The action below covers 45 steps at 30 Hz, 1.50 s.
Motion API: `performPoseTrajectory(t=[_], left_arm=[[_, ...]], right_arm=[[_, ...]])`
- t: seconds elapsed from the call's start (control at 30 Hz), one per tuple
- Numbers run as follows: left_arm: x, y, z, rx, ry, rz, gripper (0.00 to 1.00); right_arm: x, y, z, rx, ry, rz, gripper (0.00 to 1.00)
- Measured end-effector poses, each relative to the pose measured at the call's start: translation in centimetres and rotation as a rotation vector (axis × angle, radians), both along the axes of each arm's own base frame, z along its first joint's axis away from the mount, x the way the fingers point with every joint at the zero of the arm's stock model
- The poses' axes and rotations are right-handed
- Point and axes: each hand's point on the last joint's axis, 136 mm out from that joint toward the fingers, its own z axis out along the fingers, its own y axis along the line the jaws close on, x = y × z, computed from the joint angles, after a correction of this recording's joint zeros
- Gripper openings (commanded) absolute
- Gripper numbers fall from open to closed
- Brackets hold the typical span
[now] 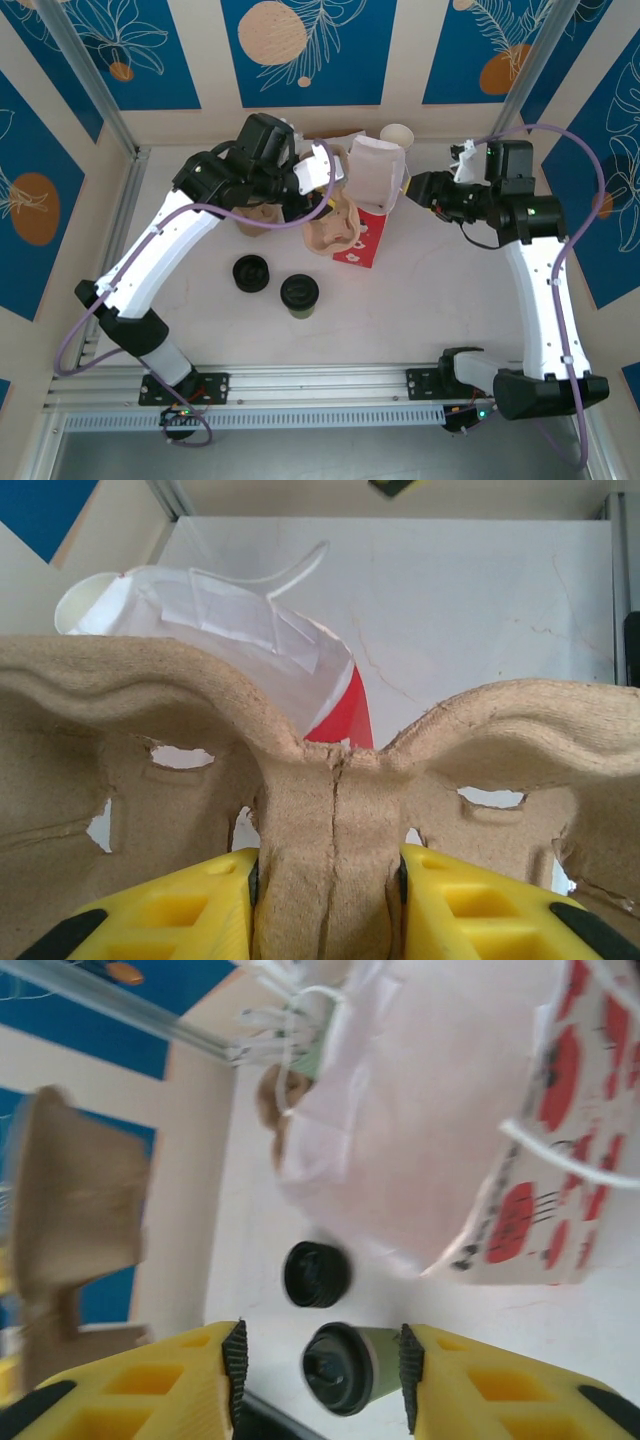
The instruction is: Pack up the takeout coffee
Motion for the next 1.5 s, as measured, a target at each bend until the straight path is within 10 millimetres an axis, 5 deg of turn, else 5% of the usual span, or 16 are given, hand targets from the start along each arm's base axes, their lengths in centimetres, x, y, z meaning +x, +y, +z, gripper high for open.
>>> performPoseTrajectory(t=[0.33,0.57,0.77,1.0,1.5], left_arm=[[0.9,-1.5,1.3,-0.055,-0.003,-0.008,0.36],[1.3,-2.1,1.9,-0.076,-0.005,-0.010,0.36],[1.5,-2.6,2.8,-0.103,-0.014,-0.015,0.36],[1.8,-3.9,2.8,-0.137,0.024,-0.032,0.36],[1.5,-6.4,2.0,-0.203,0.143,-0.090,0.36]], right_arm=[[5.1,-1.2,-6.7,-0.177,0.152,-0.077,0.54],[8.0,-0.8,-8.5,-0.242,0.171,-0.068,0.53],[9.4,-0.2,-9.7,-0.261,0.185,-0.034,0.31],[9.2,0.0,-9.5,-0.270,0.172,-0.007,0.06],[2.8,0.4,-4.4,-0.260,0.080,0.074,0.01]])
